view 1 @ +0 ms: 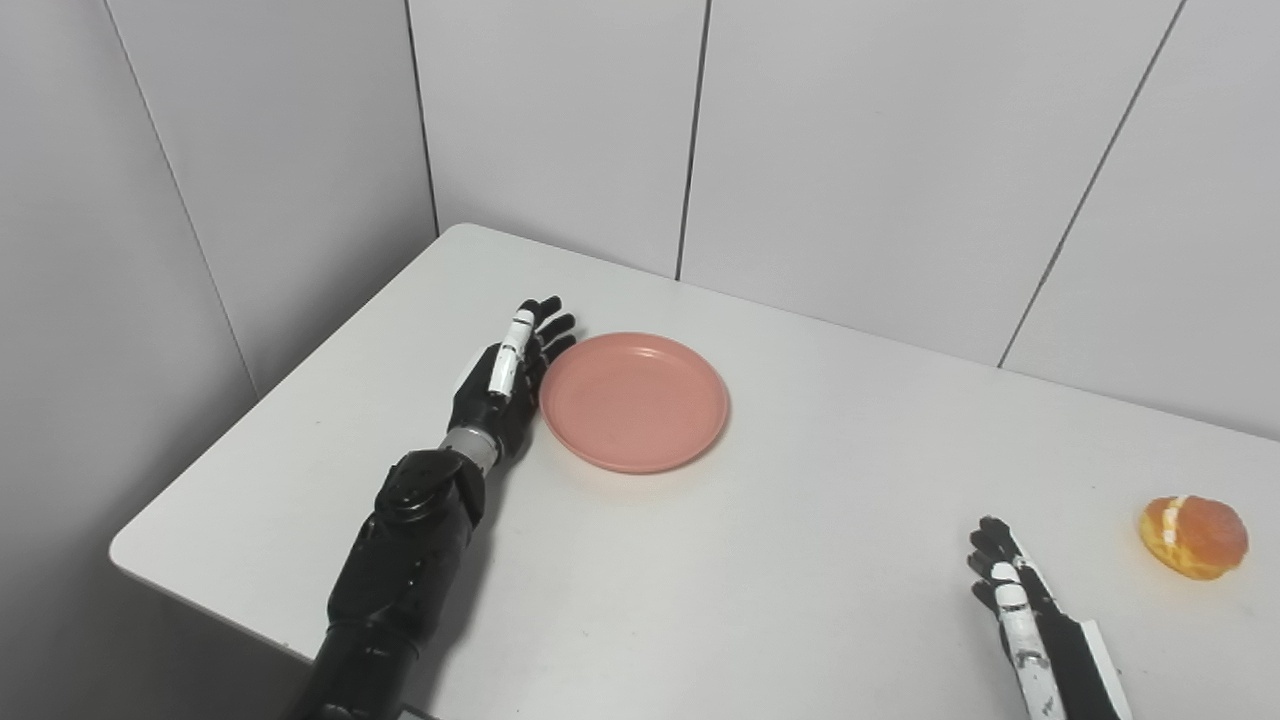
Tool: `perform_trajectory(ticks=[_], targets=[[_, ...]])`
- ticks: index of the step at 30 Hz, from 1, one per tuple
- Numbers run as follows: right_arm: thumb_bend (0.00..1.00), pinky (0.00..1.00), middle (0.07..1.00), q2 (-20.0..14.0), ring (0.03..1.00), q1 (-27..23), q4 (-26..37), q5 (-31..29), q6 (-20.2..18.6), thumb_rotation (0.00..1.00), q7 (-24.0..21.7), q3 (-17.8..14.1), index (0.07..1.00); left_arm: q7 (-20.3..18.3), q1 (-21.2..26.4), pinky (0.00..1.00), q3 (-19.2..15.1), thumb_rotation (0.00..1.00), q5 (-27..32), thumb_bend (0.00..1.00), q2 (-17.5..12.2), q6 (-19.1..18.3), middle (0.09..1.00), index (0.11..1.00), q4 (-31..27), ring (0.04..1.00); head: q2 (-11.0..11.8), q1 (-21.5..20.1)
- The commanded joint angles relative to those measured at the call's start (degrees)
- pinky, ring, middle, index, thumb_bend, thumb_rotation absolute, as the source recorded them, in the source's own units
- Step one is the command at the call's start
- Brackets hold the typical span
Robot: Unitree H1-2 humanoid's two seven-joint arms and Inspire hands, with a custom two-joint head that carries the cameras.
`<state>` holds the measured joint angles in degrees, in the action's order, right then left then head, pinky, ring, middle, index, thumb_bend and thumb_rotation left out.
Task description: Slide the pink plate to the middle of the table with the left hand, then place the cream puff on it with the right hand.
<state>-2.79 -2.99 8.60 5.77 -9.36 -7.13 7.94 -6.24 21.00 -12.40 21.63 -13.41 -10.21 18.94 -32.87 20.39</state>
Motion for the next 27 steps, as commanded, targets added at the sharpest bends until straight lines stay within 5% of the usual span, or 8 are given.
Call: perform_trajectory(ticks=[1,27], targets=[[0.13,0.93,0.922,0.4,0.923,-1.8,1.1,0.4,1.5,1.00,0.4,0.2,0.918,-2.1,0.5,0.96,1.3,1.00,0.6,0.40,1.0,-2.0,0.929,0.907,-0.5,0.939,-0.2,-0.1],[0.18,0.87,0.914,1.5,0.914,-1.8,2.4,4.2,0.7,1.00,1.7,1.8,0.910,-4.4,-5.5,0.91,8.1,1.00,-0.4,0.39,7.7,-10.2,0.911,0.890,-17.3,0.915,-2.0,-5.6]])
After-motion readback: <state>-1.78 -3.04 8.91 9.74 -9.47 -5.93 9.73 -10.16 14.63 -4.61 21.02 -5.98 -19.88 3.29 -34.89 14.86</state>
